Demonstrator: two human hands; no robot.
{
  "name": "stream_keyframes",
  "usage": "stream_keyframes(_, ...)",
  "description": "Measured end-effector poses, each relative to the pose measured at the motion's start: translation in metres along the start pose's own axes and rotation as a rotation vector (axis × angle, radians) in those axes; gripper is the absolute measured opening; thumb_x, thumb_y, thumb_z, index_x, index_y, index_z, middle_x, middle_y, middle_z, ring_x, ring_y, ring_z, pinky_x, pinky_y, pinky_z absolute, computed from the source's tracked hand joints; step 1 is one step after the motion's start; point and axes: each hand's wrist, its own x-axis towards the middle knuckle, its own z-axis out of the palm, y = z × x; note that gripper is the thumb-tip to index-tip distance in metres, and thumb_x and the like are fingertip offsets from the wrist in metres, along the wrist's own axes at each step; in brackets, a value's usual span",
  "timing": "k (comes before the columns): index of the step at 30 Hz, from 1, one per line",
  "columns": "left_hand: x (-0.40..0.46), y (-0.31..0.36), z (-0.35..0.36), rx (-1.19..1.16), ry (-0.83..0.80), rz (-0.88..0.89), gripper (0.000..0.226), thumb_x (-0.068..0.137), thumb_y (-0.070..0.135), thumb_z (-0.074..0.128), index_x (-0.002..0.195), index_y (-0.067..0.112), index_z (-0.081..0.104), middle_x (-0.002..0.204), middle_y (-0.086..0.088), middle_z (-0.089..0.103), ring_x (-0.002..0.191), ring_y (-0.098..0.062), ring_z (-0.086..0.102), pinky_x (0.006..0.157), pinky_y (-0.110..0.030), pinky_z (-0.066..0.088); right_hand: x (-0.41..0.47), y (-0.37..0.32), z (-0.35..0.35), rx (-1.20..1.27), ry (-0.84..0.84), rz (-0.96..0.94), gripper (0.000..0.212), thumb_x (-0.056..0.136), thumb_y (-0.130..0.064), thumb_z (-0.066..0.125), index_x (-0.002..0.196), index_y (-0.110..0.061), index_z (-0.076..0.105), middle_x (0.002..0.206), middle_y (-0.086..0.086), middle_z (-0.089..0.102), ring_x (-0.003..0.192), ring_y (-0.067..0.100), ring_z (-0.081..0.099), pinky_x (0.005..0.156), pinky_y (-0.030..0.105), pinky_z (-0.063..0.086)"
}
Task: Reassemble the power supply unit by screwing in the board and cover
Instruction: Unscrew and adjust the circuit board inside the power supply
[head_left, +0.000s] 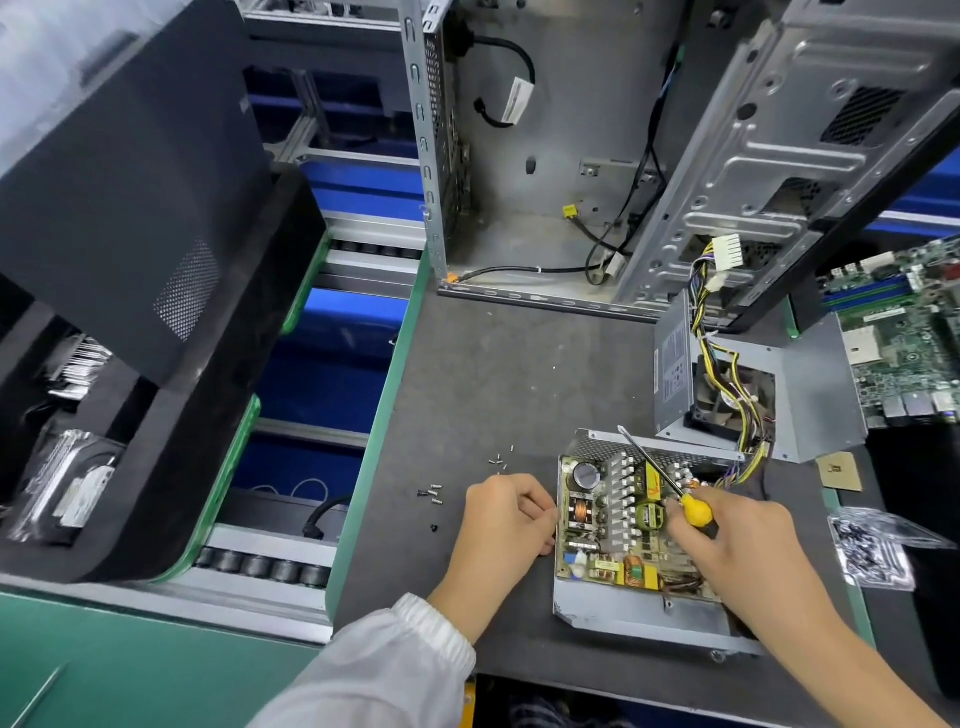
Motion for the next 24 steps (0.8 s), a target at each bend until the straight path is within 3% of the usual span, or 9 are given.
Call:
stream_keyframes(9, -0.0004, 0.0010, -0.0013, 0.012, -0.006, 0.009, 0.010, 0.083, 0.002, 0.074, 0.075, 0.006, 0.069, 0.059, 0.001, 0.066, 0.058, -0.019, 0.069, 0.062, -0.033, 0.062, -0.0018, -0.0016, -0.0003, 0.013, 0.017, -0.012, 0.035, 0.081, -0.014, 0.071, 0.059, -0.027, 0.046, 0.032, -0.004, 0.031, 0.032, 0.013, 0.033, 0.048, 0.022, 0.037)
stream_keyframes(13, -0.0014, 0.0013, -0.0011, 0.030, 0.002, 0.017, 0.011, 0.081, 0.000, 0.074, 0.074, 0.007, 0.069, 0.060, 0.000, 0.067, 0.059, -0.021, 0.070, 0.064, -0.035, 0.062, -0.0013, -0.0017, -0.0002, 0.011, 0.015, -0.011, 0.019, 0.082, -0.016, 0.070, 0.065, -0.015, 0.062, 0.033, -0.004, 0.035, 0.031, 0.010, 0.031, 0.042, 0.019, 0.034)
stream_keyframes(15, -0.0013, 0.0010, -0.0012, 0.041, -0.001, 0.024, 0.012, 0.080, -0.001, 0.074, 0.074, 0.008, 0.068, 0.059, 0.000, 0.067, 0.057, -0.018, 0.069, 0.064, -0.036, 0.062, -0.0013, -0.0024, -0.0004, 0.001, 0.009, 0.003, 0.016, 0.083, -0.018, 0.069, 0.070, -0.009, 0.066, 0.033, -0.004, 0.035, 0.031, 0.009, 0.030, 0.044, 0.023, 0.038)
stream_keyframes(18, -0.0009, 0.0016, -0.0011, 0.051, -0.008, 0.018, 0.015, 0.080, 0.001, 0.075, 0.072, 0.010, 0.068, 0.060, -0.002, 0.068, 0.054, -0.013, 0.067, 0.063, -0.036, 0.062, -0.0018, -0.0038, -0.0008, -0.003, -0.006, 0.021, 0.014, 0.084, -0.018, 0.069, 0.075, -0.008, 0.067, 0.033, -0.004, 0.034, 0.031, 0.010, 0.030, 0.047, 0.027, 0.042)
stream_keyframes(20, -0.0007, 0.0018, -0.0011, 0.058, -0.010, 0.022, 0.015, 0.079, 0.001, 0.075, 0.071, 0.011, 0.067, 0.059, -0.001, 0.067, 0.051, -0.010, 0.065, 0.063, -0.036, 0.062, -0.0024, -0.0040, -0.0010, 0.010, -0.002, 0.019, 0.015, 0.083, -0.017, 0.069, 0.071, -0.010, 0.065, 0.033, -0.005, 0.033, 0.031, 0.011, 0.030, 0.044, 0.021, 0.038)
stream_keyframes(24, -0.0013, 0.0035, -0.0015, 0.057, -0.008, 0.036, 0.011, 0.079, 0.000, 0.075, 0.074, 0.006, 0.068, 0.061, -0.004, 0.068, 0.055, -0.016, 0.067, 0.064, -0.039, 0.061, -0.0022, -0.0019, -0.0002, 0.000, 0.003, 0.025, 0.022, 0.084, -0.019, 0.067, 0.065, -0.012, 0.060, 0.037, -0.003, 0.036, 0.036, 0.011, 0.030, 0.044, 0.020, 0.035)
